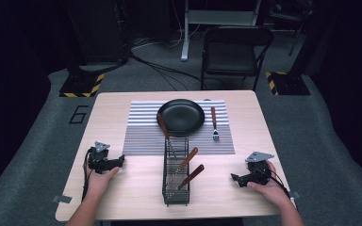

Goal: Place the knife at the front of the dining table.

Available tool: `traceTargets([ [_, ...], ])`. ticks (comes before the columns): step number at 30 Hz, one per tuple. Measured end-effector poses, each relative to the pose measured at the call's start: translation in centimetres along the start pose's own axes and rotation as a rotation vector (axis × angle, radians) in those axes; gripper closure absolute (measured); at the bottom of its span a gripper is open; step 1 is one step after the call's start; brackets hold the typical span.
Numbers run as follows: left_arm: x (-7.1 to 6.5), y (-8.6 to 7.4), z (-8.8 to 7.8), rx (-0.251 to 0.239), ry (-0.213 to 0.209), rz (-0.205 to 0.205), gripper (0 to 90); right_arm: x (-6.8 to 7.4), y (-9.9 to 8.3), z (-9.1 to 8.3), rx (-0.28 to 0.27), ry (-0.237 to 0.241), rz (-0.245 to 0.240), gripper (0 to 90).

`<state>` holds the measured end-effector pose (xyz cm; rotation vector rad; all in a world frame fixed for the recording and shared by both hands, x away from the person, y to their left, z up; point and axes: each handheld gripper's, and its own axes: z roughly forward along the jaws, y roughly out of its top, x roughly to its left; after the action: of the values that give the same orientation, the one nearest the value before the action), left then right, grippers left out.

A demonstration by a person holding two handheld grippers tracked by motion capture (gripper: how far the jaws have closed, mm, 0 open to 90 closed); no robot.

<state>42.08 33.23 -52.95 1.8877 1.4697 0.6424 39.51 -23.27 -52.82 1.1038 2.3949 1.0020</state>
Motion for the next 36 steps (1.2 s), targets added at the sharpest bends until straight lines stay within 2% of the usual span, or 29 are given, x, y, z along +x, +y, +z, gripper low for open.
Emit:
traceTargets([
  [11,-0.1,0.0,0.0,-0.008,-0.003,-0.008,14.5,0.0,0.0,0.0,-0.001,-0.002,-0.002,0.2],
  [17,0.1,0.0,-0.1,-0.004,-0.011,0.012,17.1,0.0,0.0,0.0,0.0,-0.003,-0.001,0.2],
  [22,-0.1,-0.1,-0.1,-0.017,-0.007,-0.001,18.7,0.0,0.0,0.0,-0.002,-0.003,0.001,0.2],
  [26,-0.2,0.0,-0.4,0.004,-0.007,-0.002,23.5,0.0,0.0,0.0,-0.001,-0.003,0.0,0.2],
  [28,-0.4,0.1,-0.6,0.011,-0.003,-0.005,29.4,0.0,0.0,0.0,-0.001,-0.002,0.0,0.2],
  [36,-1.1,0.5,-1.0,0.044,-0.018,0.014,35.1,0.0,0.0,0.0,-0.001,-0.003,0.0,0.1],
])
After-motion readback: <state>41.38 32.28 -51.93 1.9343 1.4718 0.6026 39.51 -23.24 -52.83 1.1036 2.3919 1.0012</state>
